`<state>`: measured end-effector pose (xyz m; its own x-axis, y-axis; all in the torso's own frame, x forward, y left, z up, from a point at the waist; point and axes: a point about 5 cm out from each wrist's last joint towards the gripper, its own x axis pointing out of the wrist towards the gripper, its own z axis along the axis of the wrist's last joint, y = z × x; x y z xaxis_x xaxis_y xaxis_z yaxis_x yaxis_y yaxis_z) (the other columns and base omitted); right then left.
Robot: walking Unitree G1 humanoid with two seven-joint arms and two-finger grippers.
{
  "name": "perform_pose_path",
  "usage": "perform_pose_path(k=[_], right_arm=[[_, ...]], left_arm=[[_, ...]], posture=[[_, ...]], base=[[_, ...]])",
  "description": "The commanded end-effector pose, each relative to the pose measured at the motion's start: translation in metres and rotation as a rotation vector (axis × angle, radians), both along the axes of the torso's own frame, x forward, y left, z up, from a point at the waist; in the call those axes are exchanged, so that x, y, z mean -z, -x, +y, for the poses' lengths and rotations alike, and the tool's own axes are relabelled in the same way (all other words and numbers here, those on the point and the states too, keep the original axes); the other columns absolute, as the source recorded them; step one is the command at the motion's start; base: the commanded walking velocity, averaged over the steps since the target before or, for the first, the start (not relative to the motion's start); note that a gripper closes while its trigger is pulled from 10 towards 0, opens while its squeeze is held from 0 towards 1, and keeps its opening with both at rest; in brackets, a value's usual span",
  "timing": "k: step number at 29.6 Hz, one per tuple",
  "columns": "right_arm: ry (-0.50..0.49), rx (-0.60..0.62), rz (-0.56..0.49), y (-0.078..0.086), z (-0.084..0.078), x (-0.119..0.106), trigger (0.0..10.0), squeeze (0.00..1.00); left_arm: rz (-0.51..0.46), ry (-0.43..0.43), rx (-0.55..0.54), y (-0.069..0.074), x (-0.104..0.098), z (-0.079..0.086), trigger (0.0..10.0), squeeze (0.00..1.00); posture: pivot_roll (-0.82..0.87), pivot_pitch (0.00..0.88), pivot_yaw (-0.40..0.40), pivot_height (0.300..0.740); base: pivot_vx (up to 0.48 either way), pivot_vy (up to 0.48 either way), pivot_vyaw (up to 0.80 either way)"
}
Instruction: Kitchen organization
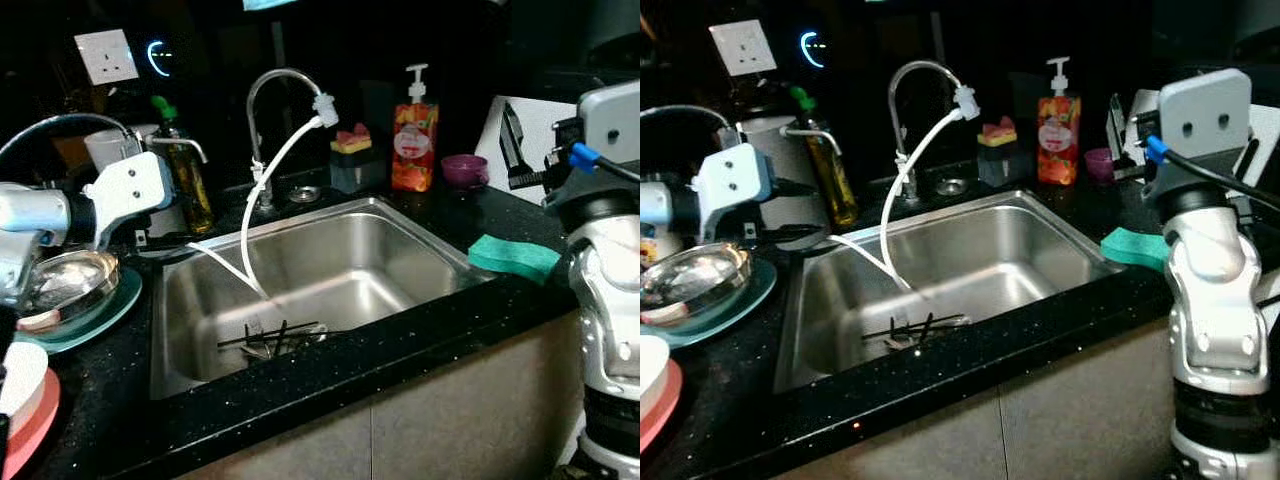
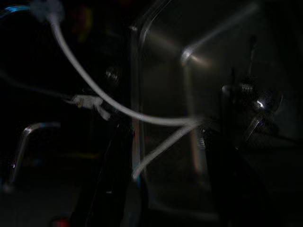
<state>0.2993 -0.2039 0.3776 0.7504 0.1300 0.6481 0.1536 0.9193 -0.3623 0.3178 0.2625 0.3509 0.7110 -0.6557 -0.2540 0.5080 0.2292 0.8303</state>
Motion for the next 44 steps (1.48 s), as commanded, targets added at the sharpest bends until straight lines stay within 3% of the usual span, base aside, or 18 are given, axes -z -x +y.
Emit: perform_pose_path(k=[1, 4, 10, 15, 16, 19, 21, 29, 30, 31, 32, 33, 34, 41, 44], right_arm=[[0.023, -0.097, 0.006, -0.005, 0.015, -0.004, 10.0, 0.0], [0.053, -0.238, 0.051, -0.016, 0.037, -0.007, 10.0, 0.0], [0.096, -0.357, 0.1, -0.03, 0.06, -0.005, 10.0, 0.0], [0.1, -0.4, 0.112, -0.036, 0.07, -0.004, 10.0, 0.0], [0.093, -0.438, 0.121, -0.04, 0.077, -0.003, 10.0, 0.0], [0.091, -0.45, 0.123, -0.042, 0.079, -0.003, 10.0, 0.0], [0.066, -0.466, 0.133, -0.047, 0.082, 0.0, 10.0, 0.0], [0.019, -0.477, 0.135, -0.053, 0.088, 0.005, 10.0, 0.0], [0.015, -0.476, 0.136, -0.054, 0.088, 0.006, 10.0, 0.0], [0.012, -0.474, 0.137, -0.055, 0.087, 0.006, 10.0, 0.0], [0.011, -0.472, 0.138, -0.055, 0.087, 0.007, 10.0, 0.0], [0.011, -0.472, 0.138, -0.055, 0.087, 0.007, 10.0, 0.0], [0.008, -0.47, 0.14, -0.056, 0.086, 0.008, 10.0, 0.0], [-0.007, -0.469, 0.143, -0.06, 0.083, 0.01, 10.0, 0.0], [-0.014, -0.486, 0.149, -0.062, 0.085, 0.012, 10.0, 0.0]], left_arm=[[0.018, -0.038, -0.02, 0.013, -0.007, 0.011, 10.0, 0.0], [0.084, -0.118, -0.062, 0.033, -0.012, 0.029, 10.0, 0.0], [0.175, -0.225, -0.137, 0.044, -0.007, 0.052, 10.0, 0.0], [0.201, -0.264, -0.192, 0.048, -0.007, 0.064, 10.0, 0.0], [0.255, -0.307, -0.262, 0.06, -0.004, 0.081, 10.0, 0.0], [0.28, -0.322, -0.283, 0.066, -0.003, 0.087, 10.0, 0.0], [0.338, -0.351, -0.341, 0.077, 0.001, 0.103, 10.0, 0.0], [0.368, -0.383, -0.403, 0.088, 0.003, 0.118, 10.0, 0.0], [0.365, -0.378, -0.412, 0.09, 0.002, 0.12, 10.0, 0.18], [0.361, -0.371, -0.416, 0.091, 0.001, 0.12, 10.0, 0.67], [0.356, -0.366, -0.416, 0.092, 0.0, 0.12, 10.0, 0.82], [0.356, -0.366, -0.416, 0.092, 0.0, 0.12, 10.0, 0.82], [0.348, -0.359, -0.411, 0.095, -0.004, 0.118, 10.0, 1.0], [0.286, -0.293, -0.344, 0.105, -0.024, 0.103, 10.0, 1.0], [0.244, -0.199, -0.188, 0.115, -0.036, 0.069, 10.0, 1.0]], posture=[[0.06, 0.059, 0.004, 0.74], [0.09, 0.065, -0.02, 0.74], [0.14, 0.07, -0.064, 0.74], [0.17, 0.066, -0.086, 0.74], [0.19, 0.064, -0.095, 0.74], [0.19, 0.064, -0.095, 0.74], [0.23, 0.059, -0.102, 0.74], [0.26, 0.059, -0.095, 0.74], [0.26, 0.061, -0.094, 0.74], [0.26, 0.061, -0.094, 0.74], [0.26, 0.061, -0.094, 0.74], [0.26, 0.061, -0.094, 0.74], [0.26, 0.064, -0.096, 0.74], [0.28, 0.076, -0.105, 0.74], [0.3, 0.09, -0.122, 0.74]], base=[[0.0, 0.0, 0.0], [0.0, 0.0, 0.0], [0.0, 0.0, 0.0], [0.0, 0.0, 0.0], [0.0, 0.0, 0.0], [0.0, 0.0, 0.0], [0.0, 0.0, 0.0], [0.0, 0.0, 0.0], [0.0, 0.0, 0.0], [0.0, 0.0, 0.0], [0.0, 0.0, 0.0], [0.0, 0.0, 0.0], [0.0, 0.0, 0.0], [0.0, 0.0, 0.0], [0.0, 0.0, 0.0]])
